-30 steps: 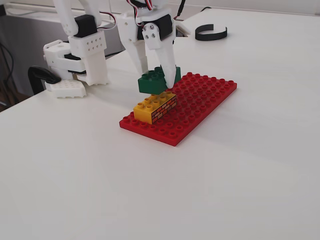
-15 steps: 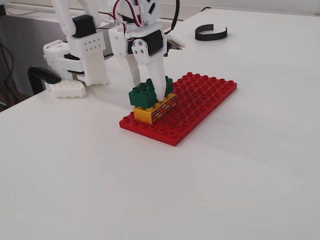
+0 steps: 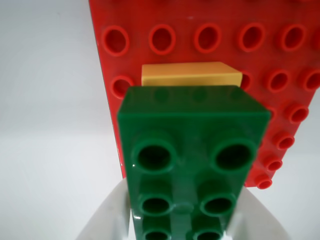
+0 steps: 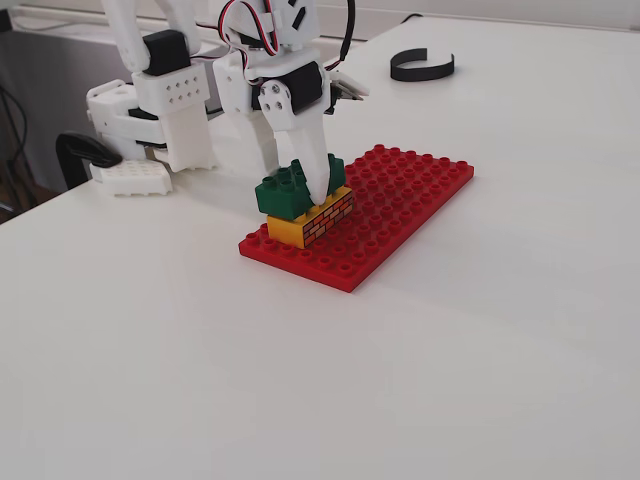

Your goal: Grab the loose lego brick and stack it on top of the fixed one.

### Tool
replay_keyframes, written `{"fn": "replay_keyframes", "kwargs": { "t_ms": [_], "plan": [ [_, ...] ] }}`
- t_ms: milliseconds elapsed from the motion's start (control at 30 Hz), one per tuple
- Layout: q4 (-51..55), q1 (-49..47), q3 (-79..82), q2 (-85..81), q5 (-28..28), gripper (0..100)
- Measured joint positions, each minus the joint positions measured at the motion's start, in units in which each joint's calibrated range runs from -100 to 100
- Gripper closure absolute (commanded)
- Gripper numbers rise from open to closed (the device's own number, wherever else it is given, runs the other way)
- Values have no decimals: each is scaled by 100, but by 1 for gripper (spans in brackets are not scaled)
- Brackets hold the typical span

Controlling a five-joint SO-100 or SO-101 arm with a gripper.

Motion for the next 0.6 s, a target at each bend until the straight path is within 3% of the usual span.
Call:
{"fn": "replay_keyframes", "kwargs": {
  "t_ms": [167, 400, 600],
  "plan": [
    [-121, 0, -135, 357, 5, 90],
    [-250, 52, -306, 892, 5, 73],
    [-199, 96, -333, 900, -5, 72]
  ]
}}
